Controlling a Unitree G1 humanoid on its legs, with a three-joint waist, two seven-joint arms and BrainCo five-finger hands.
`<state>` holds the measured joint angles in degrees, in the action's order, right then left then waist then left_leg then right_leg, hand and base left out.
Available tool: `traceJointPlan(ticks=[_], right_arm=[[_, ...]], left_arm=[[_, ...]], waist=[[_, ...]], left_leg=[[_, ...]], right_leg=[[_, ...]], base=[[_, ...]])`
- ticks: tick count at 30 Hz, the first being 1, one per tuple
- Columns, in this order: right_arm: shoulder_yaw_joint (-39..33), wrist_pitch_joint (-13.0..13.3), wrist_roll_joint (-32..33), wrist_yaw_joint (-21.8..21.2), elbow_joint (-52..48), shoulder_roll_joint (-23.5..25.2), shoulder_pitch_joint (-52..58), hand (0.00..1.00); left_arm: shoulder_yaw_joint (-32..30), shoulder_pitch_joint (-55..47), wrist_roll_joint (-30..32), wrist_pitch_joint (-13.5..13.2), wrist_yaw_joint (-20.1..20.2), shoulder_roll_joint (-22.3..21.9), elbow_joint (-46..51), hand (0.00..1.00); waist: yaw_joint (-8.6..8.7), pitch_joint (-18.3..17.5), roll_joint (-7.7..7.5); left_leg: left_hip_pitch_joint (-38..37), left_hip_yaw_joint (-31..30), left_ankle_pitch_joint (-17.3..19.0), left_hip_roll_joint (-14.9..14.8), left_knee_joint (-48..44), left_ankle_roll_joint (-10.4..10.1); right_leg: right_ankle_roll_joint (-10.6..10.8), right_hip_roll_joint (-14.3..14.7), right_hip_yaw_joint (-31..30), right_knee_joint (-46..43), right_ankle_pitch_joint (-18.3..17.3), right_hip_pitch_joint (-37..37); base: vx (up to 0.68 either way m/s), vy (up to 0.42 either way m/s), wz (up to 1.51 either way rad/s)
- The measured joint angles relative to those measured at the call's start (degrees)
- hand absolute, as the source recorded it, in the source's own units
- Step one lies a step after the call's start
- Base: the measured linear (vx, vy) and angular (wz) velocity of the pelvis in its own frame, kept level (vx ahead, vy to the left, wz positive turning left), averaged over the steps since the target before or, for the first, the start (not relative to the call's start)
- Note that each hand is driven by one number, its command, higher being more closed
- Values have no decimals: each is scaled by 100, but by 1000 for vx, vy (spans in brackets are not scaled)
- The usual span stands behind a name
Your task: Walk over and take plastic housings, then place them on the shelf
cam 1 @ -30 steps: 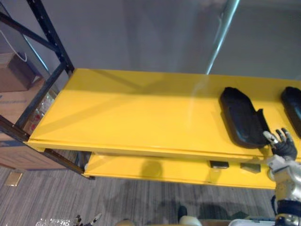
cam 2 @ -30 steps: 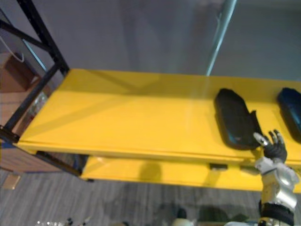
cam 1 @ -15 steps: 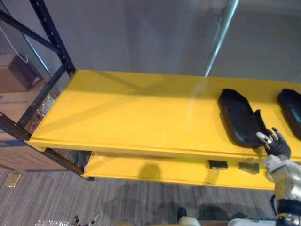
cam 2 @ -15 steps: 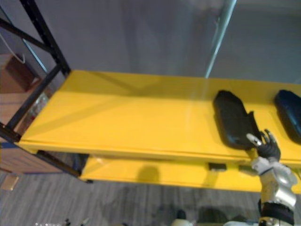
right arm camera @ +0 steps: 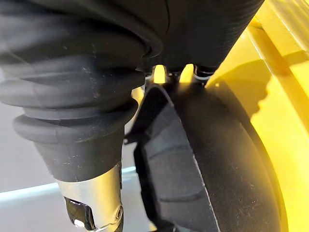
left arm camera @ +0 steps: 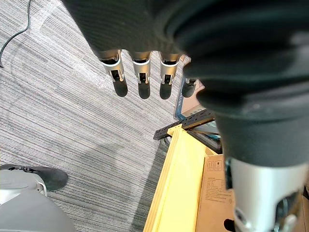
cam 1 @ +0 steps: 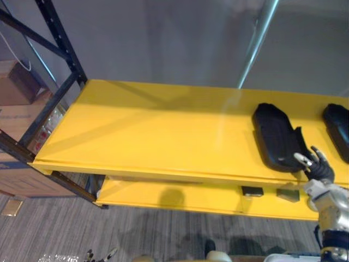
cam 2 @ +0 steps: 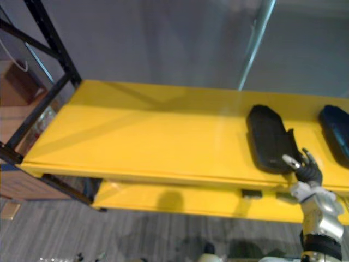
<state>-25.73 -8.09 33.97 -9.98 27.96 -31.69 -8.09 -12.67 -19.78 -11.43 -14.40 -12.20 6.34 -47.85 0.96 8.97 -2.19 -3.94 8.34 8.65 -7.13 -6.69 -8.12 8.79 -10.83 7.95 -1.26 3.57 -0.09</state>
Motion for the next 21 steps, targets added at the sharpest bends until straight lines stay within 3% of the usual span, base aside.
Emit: traceJointPlan(ticks=[5,7,9,11,12,13,14,15,17,21], right_arm=[[0,-48,0,11,0,-3,0,0],[10,21,1,248,0,-3,0,0],[4,366,-145,830,-10,-2,-7,0],[-37,1212,-611,1940,-254,32,-21,0],[-252,1707,-960,2541,-743,170,-25,0],[-432,2043,-1283,2953,-1208,292,-30,0],[-548,2351,-1628,3314,-1605,398,-32,100],[-646,2652,-2015,3637,-1956,504,-38,100],[-654,2910,-2421,3914,-2206,626,-56,100],[-498,3176,-2641,3726,-2775,1336,444,100]], left_arm=[[1,0,0,0,0,0,2,0],[3,0,0,0,0,0,2,0],[4,-7,-1,-2,-1,-1,1,0],[39,-50,-3,-26,-4,-11,-5,0],[41,-66,-6,-49,-6,-18,-28,0],[40,-59,-14,-56,-11,-15,-33,0],[42,-59,-105,-67,-13,-15,-33,0],[42,-58,-188,-86,-17,-16,-33,0],[42,-58,-206,-128,-16,-16,-37,0],[41,-67,-195,-177,-10,-44,-51,0]], waist=[[1,-11,-21],[-2,-14,-26],[-5,-14,-24],[-7,-25,2],[-3,-27,4],[1,-27,31],[5,-25,30],[4,-23,18],[4,-5,-28],[-8,19,-95]], left_leg=[[0,2,8,0,-3,11],[2,2,11,1,-5,15],[5,-1,22,4,-29,27],[126,-7,112,-12,-199,33],[205,3,151,-15,-235,31],[211,2,166,-19,-268,30],[212,5,181,-26,-282,32],[206,7,198,-34,-297,29],[208,7,202,-34,-302,31],[212,37,245,-42,-301,27]], right_leg=[[2,-1,0,0,-2,0],[3,-3,0,0,-2,0],[5,-8,0,0,-4,-1],[5,-5,-8,-8,-3,-40],[11,2,-24,-9,-6,-91],[14,3,-25,-7,-4,-92],[14,9,-33,-6,-4,-83],[14,18,-40,-5,-4,-71],[14,19,-50,-3,-4,-70],[9,66,-85,15,-9,-82]], base=[[0,0,0],[0,0,0],[0,0,0],[-12,5,-2],[-29,11,-4],[-5,9,-4],[0,0,0],[0,0,0],[0,0,0],[14,3,-2]])
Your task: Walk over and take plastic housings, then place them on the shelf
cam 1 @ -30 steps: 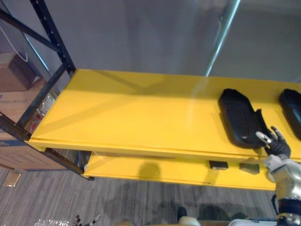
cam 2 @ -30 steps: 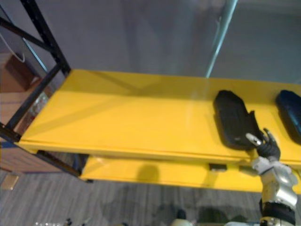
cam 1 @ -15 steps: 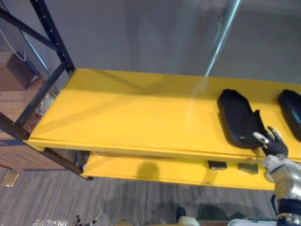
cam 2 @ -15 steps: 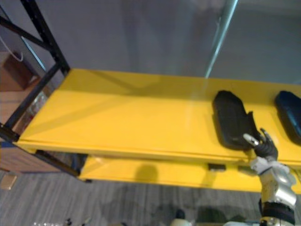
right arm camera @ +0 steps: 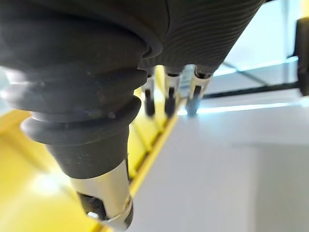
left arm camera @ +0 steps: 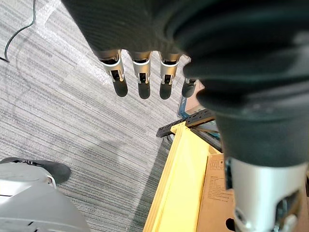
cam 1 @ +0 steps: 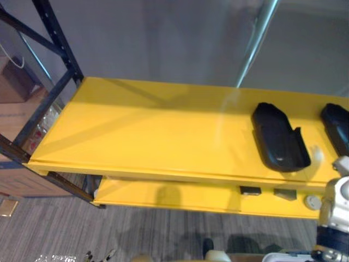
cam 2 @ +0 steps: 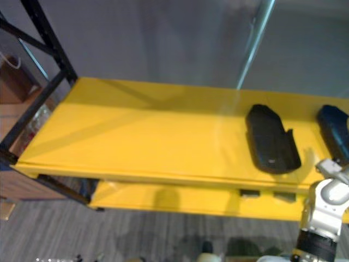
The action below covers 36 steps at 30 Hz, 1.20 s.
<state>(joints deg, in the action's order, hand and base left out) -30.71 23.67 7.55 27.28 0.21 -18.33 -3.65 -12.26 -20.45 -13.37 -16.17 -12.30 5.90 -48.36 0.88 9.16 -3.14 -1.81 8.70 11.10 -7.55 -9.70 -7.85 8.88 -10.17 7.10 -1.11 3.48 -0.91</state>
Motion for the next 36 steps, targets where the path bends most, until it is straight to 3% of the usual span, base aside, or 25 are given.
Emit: traceJointPlan(ticks=[5,8,11,16,24,30,36], right_arm=[[769,6,66,-828,-1085,830,1250,100],[1118,-143,180,-1287,-1218,1193,1882,100],[1286,-212,402,-1474,-1214,1386,2344,100],[1355,-237,537,-1464,-894,1402,2618,100],[1452,-410,754,-1456,-281,1379,2712,100],[1369,-417,743,-1455,-36,1299,2575,100],[1095,-417,735,-1178,114,1094,2151,100]], left_arm=[[-9,-4,35,-41,5,-153,8,0],[-4,-21,32,-50,6,-260,9,0],[14,-26,26,-105,0,-329,12,0],[216,-42,-21,-207,-9,-340,14,0],[435,-99,-30,-209,-8,-261,9,0],[453,-107,-29,-200,-9,-165,8,0],[453,-107,-26,-135,-6,-155,10,0]], waist=[[27,55,108],[107,70,111],[189,87,130],[293,122,200],[290,94,344],[282,56,361],[251,32,358]], left_leg=[[-8,163,52,-42,22,-16],[-76,307,104,-77,27,-33],[-139,418,117,-83,45,-30],[-226,481,125,-88,90,-25],[-227,539,125,-153,53,-29],[-224,521,125,-147,30,-28],[-223,415,123,-143,6,-28]], right_leg=[[-6,62,-162,13,-4,-108],[-24,126,-280,15,-14,-135],[-38,144,-356,14,-27,-146],[-27,125,-419,-53,-45,-156],[-43,140,-416,-135,-82,-186],[-41,128,-408,-152,-81,-181],[-41,115,-322,-139,-80,-109]], base=[[39,5,-15],[44,8,-21],[44,10,-15],[5,10,-8],[-2,0,0],[0,0,0],[-5,1,6]])
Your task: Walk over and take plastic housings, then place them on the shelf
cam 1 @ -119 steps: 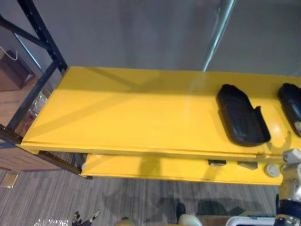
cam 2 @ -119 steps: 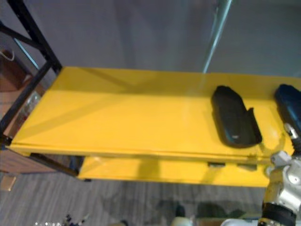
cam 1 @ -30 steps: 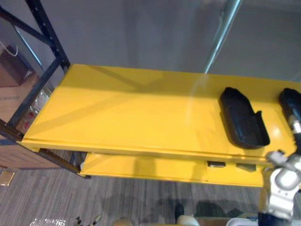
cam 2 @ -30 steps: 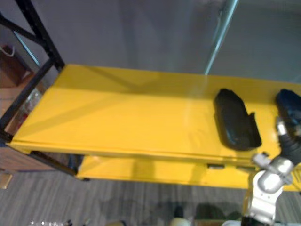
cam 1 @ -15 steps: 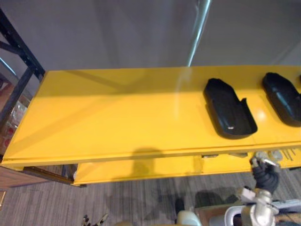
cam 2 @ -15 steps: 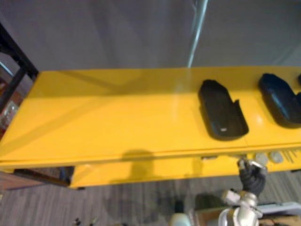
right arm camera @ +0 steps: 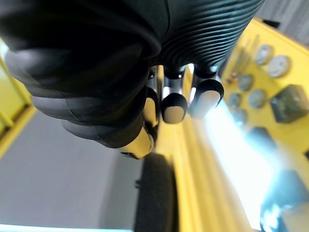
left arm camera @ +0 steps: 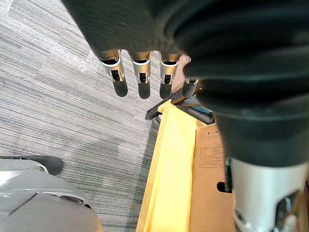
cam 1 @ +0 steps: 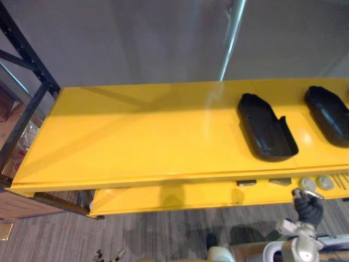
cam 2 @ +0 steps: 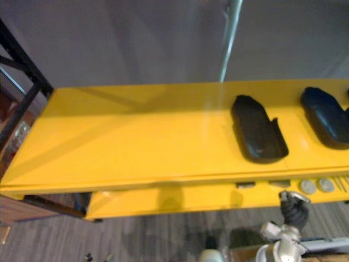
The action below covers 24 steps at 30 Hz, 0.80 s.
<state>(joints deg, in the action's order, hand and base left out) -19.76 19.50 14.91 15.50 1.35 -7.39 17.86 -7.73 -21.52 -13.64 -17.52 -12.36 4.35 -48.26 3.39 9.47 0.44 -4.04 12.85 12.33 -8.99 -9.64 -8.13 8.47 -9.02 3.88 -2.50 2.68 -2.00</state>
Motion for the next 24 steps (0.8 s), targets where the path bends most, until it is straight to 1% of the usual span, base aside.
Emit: traceJointPlan(ticks=[4,6,10,13,15,18,19,24], right_arm=[[-126,0,-8,138,109,-94,-271,100],[-165,0,-8,207,159,-126,-400,100],[-165,-29,-28,211,161,-200,-602,100],[-165,-112,-121,200,214,-235,-724,100],[-165,-213,-120,91,222,-242,-770,100],[-164,-284,-119,-58,359,-301,-811,100],[-163,-362,-118,-78,438,-330,-816,100],[-161,-470,-117,-172,715,-435,-1003,100]], left_arm=[[-1,1,0,59,4,6,0,0],[-2,1,0,98,6,15,0,0],[-6,1,1,108,11,20,0,0],[-13,2,8,107,14,20,1,0],[-14,2,10,107,14,19,1,0],[-19,8,12,107,14,20,7,0],[-33,11,12,108,14,20,11,0],[-53,11,14,139,15,20,12,0]], waist=[[-94,-8,8],[-104,-13,9],[-112,-16,11],[-128,-16,11],[-136,-16,10],[-133,-19,5],[-137,-26,-5],[-224,-29,-10]], left_leg=[[15,-56,-7,2,0,-5],[32,-103,-12,11,3,-7],[89,-138,-20,25,-8,0],[97,-149,-22,37,-15,3],[105,-169,-25,47,-27,7],[116,-247,-40,71,-33,20],[116,-281,-50,74,-39,19],[116,-296,-66,69,-41,12]], right_leg=[[0,-5,44,4,0,8],[0,-14,80,10,0,17],[3,-35,109,18,1,0],[5,-48,120,22,3,2],[6,-65,147,22,3,9],[8,-95,220,21,4,30],[8,-98,246,21,4,37],[14,-98,249,13,8,52]], base=[[-3,-1,4],[4,1,8],[1,7,7],[2,4,1],[3,8,4],[-1,5,11],[0,0,10],[-8,-1,1]])
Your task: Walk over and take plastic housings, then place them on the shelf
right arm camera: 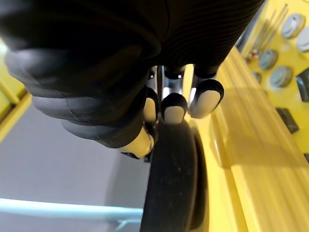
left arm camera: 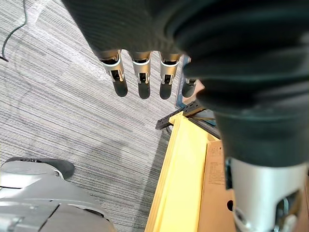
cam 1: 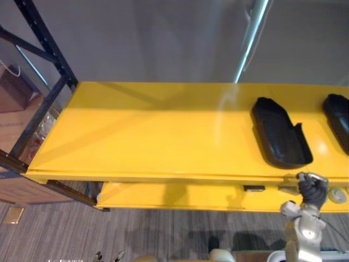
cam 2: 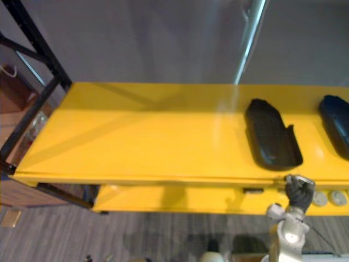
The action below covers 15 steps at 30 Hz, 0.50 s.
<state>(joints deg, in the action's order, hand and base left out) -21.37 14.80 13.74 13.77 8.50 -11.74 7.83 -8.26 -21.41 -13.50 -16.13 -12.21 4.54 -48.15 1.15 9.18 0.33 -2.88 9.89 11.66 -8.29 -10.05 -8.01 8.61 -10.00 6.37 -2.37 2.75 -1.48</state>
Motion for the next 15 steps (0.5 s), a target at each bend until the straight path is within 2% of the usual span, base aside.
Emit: traceJointPlan(ticks=[14,15], right_arm=[[-108,-35,6,5,591,-302,-600,100],[-113,-135,1,8,594,-357,-845,100]], left_arm=[[-30,7,3,1,9,0,24,0],[-69,8,4,4,21,1,35,0]], waist=[[-42,-2,-36],[-44,6,-37]], left_leg=[[94,-144,-42,96,-5,30],[101,-152,-42,107,-10,31]], right_leg=[[33,-92,143,36,18,51],[42,-102,143,38,23,53]], base=[[-5,3,5],[0,0,0]])
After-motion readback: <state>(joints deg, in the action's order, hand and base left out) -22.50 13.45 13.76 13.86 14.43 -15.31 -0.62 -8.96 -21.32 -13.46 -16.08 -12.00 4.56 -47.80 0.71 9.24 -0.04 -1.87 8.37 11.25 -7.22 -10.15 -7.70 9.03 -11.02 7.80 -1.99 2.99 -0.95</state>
